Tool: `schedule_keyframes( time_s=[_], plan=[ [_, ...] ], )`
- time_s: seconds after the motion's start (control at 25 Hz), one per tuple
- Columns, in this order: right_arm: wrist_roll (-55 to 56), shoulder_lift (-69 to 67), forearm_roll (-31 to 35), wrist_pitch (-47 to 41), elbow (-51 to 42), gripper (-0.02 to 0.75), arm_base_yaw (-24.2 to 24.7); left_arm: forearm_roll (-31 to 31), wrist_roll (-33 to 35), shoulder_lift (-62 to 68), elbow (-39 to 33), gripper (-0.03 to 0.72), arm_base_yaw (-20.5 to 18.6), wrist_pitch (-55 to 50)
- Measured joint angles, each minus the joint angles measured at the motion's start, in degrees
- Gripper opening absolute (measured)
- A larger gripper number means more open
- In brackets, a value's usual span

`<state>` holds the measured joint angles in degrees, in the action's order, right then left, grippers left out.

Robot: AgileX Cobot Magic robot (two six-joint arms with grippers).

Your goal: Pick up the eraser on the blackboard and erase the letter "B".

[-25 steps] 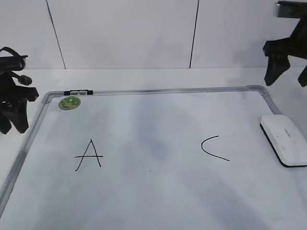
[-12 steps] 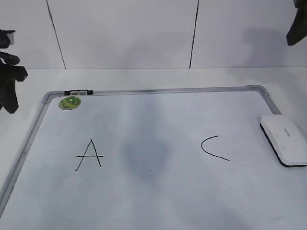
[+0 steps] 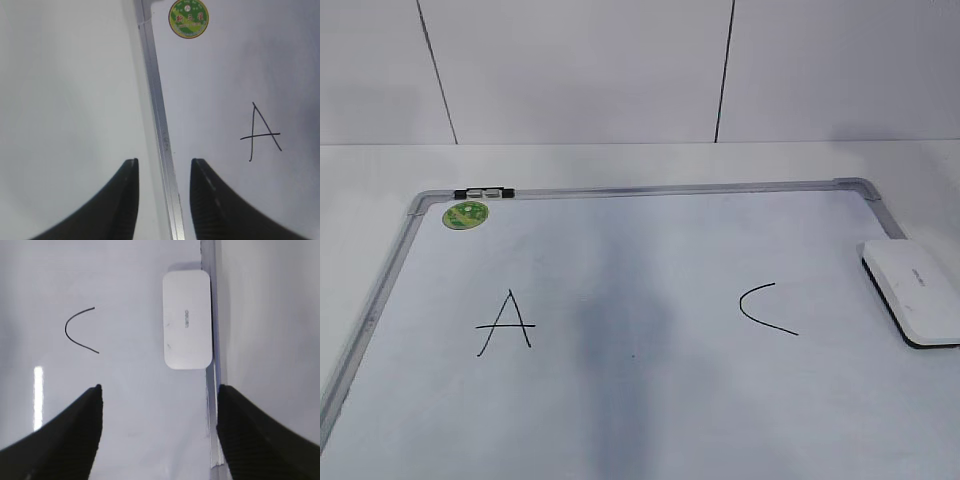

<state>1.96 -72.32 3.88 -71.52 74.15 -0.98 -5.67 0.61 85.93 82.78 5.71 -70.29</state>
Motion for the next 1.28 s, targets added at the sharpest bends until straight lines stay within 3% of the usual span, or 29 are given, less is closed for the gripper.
schedule_keyframes(
  time_s=[0.24,0.56,0.72,0.92,1.28],
  plan=[
    [-0.04,8.76,-0.09,-0.07,-10.05,0.536,0.0,0.7,0.0,-10.86,-4.2,0.253,0.0,-0.59],
    [-0.17,22.07,-2.26,-0.13,-21.69,0.535,0.0,5.67,0.0,-25.84,-19.39,0.251,0.0,-0.99],
    [-0.26,26.02,-5.51,-0.23,-23.68,0.535,0.0,5.33,0.0,-33.72,-25.89,0.237,0.0,-0.99],
    [-0.26,31.31,-5.01,-0.27,-26.88,0.521,0.0,5.67,0.0,-44.61,-33.13,0.235,0.0,-0.5],
    [-0.26,43.24,-4.67,-0.41,-33.89,0.473,0.0,5.67,2.29,-61.87,-39.63,0.233,0.0,2.37]
  ],
)
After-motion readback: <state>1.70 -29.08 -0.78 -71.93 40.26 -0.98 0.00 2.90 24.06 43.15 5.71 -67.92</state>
